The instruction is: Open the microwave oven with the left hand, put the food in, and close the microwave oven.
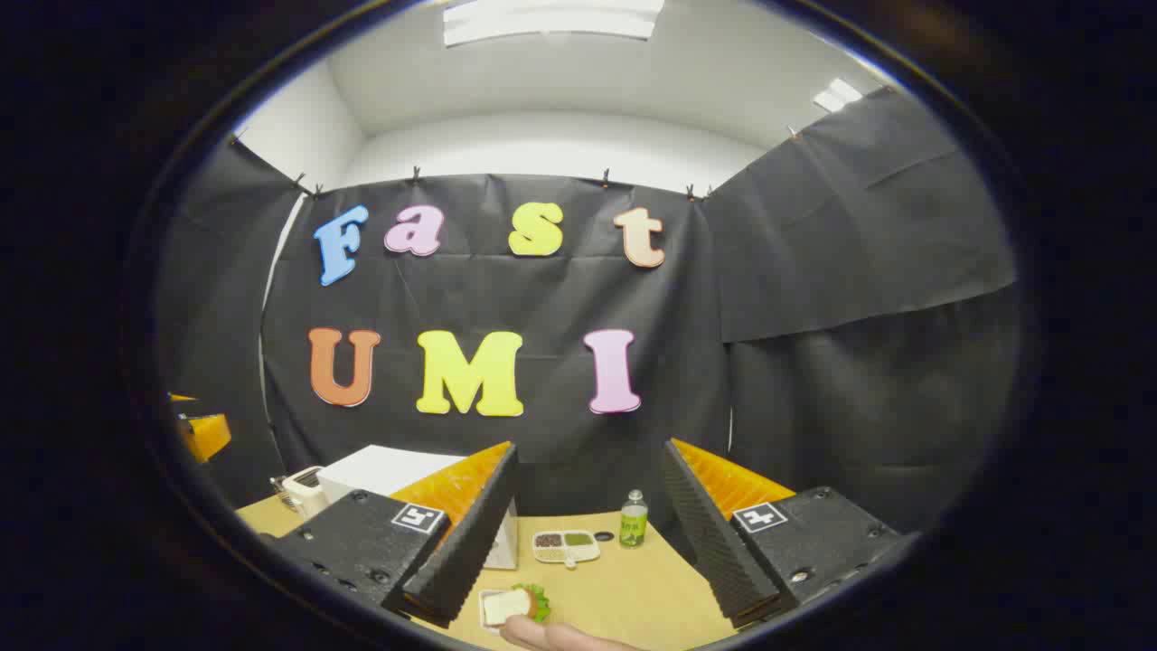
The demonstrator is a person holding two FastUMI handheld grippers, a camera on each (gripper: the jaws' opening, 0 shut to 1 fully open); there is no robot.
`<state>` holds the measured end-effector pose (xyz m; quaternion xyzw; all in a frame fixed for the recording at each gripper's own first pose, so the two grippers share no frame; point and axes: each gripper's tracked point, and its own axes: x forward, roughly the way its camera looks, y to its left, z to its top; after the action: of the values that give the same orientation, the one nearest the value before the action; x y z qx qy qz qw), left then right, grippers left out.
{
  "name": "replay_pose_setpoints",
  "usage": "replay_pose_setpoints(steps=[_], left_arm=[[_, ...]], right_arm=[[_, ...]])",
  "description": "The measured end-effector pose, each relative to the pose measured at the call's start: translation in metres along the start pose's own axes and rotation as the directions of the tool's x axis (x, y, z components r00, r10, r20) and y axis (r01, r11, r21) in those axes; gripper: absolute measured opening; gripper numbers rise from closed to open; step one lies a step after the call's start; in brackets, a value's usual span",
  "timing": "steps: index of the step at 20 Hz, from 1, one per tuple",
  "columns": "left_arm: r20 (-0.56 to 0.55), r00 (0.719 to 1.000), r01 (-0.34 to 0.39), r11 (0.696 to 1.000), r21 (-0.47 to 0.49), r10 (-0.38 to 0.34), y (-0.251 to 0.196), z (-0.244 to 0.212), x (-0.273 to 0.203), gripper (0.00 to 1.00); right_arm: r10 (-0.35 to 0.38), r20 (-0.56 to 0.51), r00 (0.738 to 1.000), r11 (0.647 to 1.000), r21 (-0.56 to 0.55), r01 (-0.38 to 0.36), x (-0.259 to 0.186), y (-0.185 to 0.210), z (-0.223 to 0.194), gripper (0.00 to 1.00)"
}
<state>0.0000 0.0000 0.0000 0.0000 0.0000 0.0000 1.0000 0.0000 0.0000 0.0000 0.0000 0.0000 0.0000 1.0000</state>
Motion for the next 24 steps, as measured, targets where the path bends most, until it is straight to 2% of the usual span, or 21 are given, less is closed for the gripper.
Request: replay_pose_setpoints(steps=[1, 2, 3, 4, 5, 9, 10, 11, 12, 19, 22, 23, 24], left_arm=[[0.002, 1.0, -0.001, 1.0, -0.001, 0.001, 0.0, 0.001, 0.0, 0.95], [-0.002, 1.0, -0.003, 1.0, 0.0, 0.003, 0.001, -0.001, 0.0, 0.95], [-0.01, 1.0, 0.001, 1.0, 0.001, -0.001, 0.0, -0.004, 0.001, 0.95], [-0.01, 1.0, 0.006, 1.0, 0.0, -0.006, -0.001, -0.006, 0.001, 0.95], [-0.009, 1.0, 0.008, 1.0, 0.003, -0.008, -0.001, -0.006, 0.002, 0.96], [-0.01, 1.0, 0.007, 1.0, -0.006, -0.007, 0.002, -0.009, 0.004, 0.95], [-0.011, 1.0, 0.004, 1.0, -0.01, -0.004, 0.003, -0.009, 0.004, 0.95], [-0.006, 1.0, -0.005, 1.0, -0.014, 0.005, 0.006, -0.007, 0.005, 0.95], [0.0, 1.0, -0.012, 1.0, -0.015, 0.012, 0.01, -0.005, 0.006, 0.95], [0.01, 1.0, -0.009, 0.999, -0.051, 0.01, 0.007, -0.011, 0.025, 0.95], [0.015, 0.999, 0.029, 0.997, -0.065, -0.028, -0.008, -0.016, 0.038, 0.95], [0.029, 0.999, 0.03, 0.998, -0.059, -0.028, -0.012, -0.016, 0.043, 1.0], [0.037, 0.999, 0.024, 0.999, -0.048, -0.022, -0.014, -0.019, 0.049, 0.95]], right_arm=[[0.004, -0.002, 1.0, 1.0, -0.001, -0.004, -0.001, 0.0, -0.001, 0.94], [0.004, -0.004, 1.0, 1.0, 0.0, -0.004, -0.001, -0.001, -0.001, 1.0], [0.007, -0.007, 1.0, 1.0, 0.0, -0.007, -0.002, -0.001, -0.002, 1.0], [0.007, -0.007, 1.0, 1.0, 0.0, -0.007, -0.002, -0.001, -0.003, 0.94], [0.008, -0.007, 1.0, 1.0, -0.001, -0.008, -0.003, -0.002, -0.004, 0.93], [0.022, -0.007, 1.0, 1.0, -0.013, -0.022, -0.006, 0.001, -0.005, 0.93], [0.024, -0.002, 1.0, 1.0, -0.019, -0.024, -0.007, 0.002, -0.004, 1.0], [0.025, 0.001, 1.0, 0.999, -0.021, -0.025, -0.008, 0.003, -0.003, 1.0], [0.027, 0.003, 1.0, 0.999, -0.022, -0.027, -0.008, 0.003, -0.004, 0.93], [0.043, 0.008, 0.999, 0.999, -0.032, -0.043, -0.006, 0.013, -0.009, 0.94], [0.051, 0.011, 0.999, 0.998, -0.036, -0.05, -0.005, 0.017, -0.011, 0.94], [0.051, 0.015, 0.999, 0.998, -0.037, -0.05, -0.003, 0.018, -0.01, 1.0], [0.05, 0.017, 0.999, 0.998, -0.036, -0.049, -0.003, 0.018, -0.011, 0.94]])
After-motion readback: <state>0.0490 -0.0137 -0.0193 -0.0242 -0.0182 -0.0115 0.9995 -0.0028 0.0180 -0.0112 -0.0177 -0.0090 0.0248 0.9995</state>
